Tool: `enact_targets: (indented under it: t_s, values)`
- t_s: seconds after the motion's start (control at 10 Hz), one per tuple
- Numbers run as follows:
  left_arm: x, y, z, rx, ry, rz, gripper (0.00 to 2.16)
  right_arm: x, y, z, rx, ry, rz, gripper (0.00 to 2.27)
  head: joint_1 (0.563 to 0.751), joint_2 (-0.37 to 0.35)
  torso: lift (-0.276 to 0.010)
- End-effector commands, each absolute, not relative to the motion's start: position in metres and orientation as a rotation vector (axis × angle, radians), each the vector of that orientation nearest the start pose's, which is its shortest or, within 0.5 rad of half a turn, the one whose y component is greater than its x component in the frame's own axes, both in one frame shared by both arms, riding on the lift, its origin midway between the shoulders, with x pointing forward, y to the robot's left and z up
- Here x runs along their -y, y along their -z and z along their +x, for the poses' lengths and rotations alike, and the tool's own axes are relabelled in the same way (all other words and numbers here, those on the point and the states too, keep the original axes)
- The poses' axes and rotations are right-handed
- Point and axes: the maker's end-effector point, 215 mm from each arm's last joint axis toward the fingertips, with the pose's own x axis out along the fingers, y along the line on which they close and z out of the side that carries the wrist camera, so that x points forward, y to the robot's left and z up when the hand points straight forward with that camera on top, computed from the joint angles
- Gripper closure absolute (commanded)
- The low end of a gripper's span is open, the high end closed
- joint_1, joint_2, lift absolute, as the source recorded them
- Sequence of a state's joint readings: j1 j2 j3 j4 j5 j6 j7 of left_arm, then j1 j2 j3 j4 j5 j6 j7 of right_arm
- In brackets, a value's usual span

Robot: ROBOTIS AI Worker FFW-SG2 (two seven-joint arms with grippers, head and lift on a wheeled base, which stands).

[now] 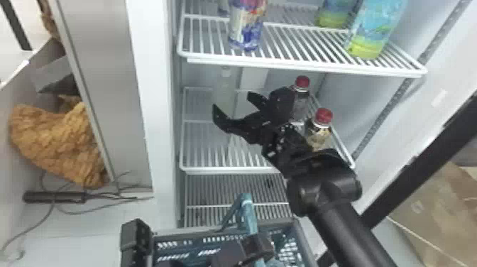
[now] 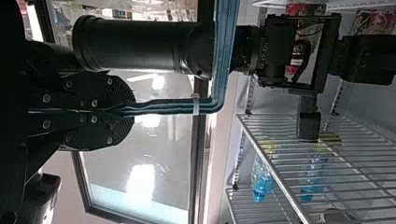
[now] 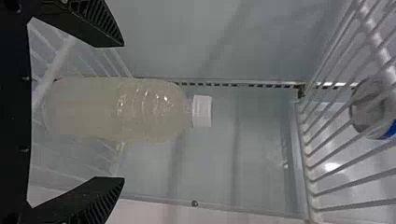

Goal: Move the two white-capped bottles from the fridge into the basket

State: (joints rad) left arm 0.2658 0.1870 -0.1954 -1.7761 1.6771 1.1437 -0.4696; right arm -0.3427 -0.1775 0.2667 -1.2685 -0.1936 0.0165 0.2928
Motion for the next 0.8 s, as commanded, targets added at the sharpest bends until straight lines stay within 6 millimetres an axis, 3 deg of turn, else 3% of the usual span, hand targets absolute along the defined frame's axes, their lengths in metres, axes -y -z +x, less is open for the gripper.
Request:
enact_targets:
  t_s: [0.0,0.4,0.7]
  values:
    - [0.054,0.281,0.267,-0.847,1.316,-1.629,1.12,0.114,0.322,0.669,-0.034,-0.484,-0.044,0.0,0.695,-0.198,-0.26]
    - [0.054,0.279,0.27,-0.84,1.319,-1.629,1.12,0.094,0.319,0.677,-0.035,-0.521,0.0,0.0,0.695,-0.189,-0.26]
    - [0.054,0.279,0.272,-0.836,1.319,-1.627,1.12,0.09,0.32,0.682,-0.033,-0.519,-0.001,0.03,0.695,-0.17,-0.26]
